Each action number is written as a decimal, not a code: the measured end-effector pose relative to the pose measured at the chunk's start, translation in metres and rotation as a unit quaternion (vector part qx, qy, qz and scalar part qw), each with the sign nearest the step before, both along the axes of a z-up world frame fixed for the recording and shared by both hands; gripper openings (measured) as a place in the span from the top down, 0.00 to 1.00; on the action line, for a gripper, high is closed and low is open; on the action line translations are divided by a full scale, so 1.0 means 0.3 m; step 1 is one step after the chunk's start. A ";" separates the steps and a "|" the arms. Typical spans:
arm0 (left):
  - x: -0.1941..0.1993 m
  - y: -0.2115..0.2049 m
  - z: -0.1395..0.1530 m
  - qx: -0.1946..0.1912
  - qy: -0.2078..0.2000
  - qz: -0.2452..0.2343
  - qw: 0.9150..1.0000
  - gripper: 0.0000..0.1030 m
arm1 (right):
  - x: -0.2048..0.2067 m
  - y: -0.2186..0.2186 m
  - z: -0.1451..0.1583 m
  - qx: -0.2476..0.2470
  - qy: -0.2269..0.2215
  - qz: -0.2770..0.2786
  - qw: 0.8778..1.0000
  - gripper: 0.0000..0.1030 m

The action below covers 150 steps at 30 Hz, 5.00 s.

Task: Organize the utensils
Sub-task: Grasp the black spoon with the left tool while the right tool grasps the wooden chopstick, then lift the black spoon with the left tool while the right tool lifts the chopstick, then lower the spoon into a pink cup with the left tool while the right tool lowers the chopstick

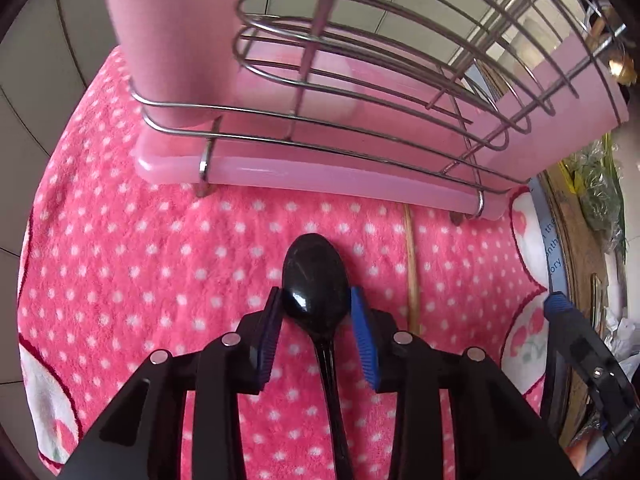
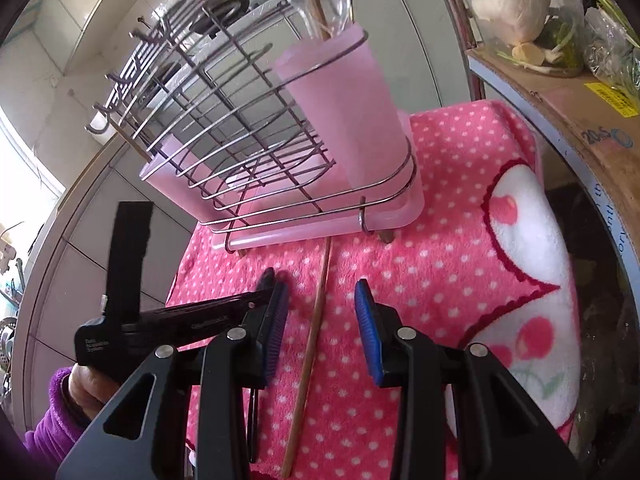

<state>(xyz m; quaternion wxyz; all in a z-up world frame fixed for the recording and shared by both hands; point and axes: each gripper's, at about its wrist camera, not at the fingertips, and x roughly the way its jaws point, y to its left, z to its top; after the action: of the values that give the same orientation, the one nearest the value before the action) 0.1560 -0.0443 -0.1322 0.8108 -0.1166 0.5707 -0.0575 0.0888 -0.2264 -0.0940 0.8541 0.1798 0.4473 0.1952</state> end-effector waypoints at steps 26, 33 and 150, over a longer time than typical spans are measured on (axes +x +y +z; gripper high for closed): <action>-0.188 0.314 0.158 -0.079 -0.087 0.041 0.992 0.67 | 0.227 0.218 -0.171 -0.099 0.071 -0.010 0.992 0.94; -0.234 0.308 0.224 -0.067 -0.136 0.041 0.988 0.67 | 0.097 0.132 -0.069 -0.030 0.024 -0.021 0.999 0.94; -0.040 0.307 0.673 0.117 -0.506 0.165 0.838 0.67 | 0.200 -0.068 0.686 -0.088 -0.325 -0.092 0.937 0.94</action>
<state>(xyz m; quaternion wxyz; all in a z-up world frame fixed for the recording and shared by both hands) 0.1439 0.0478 0.0696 0.9918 -0.0677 0.0553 0.0936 0.1489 -0.2468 0.1119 0.9796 0.0712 0.1420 0.1231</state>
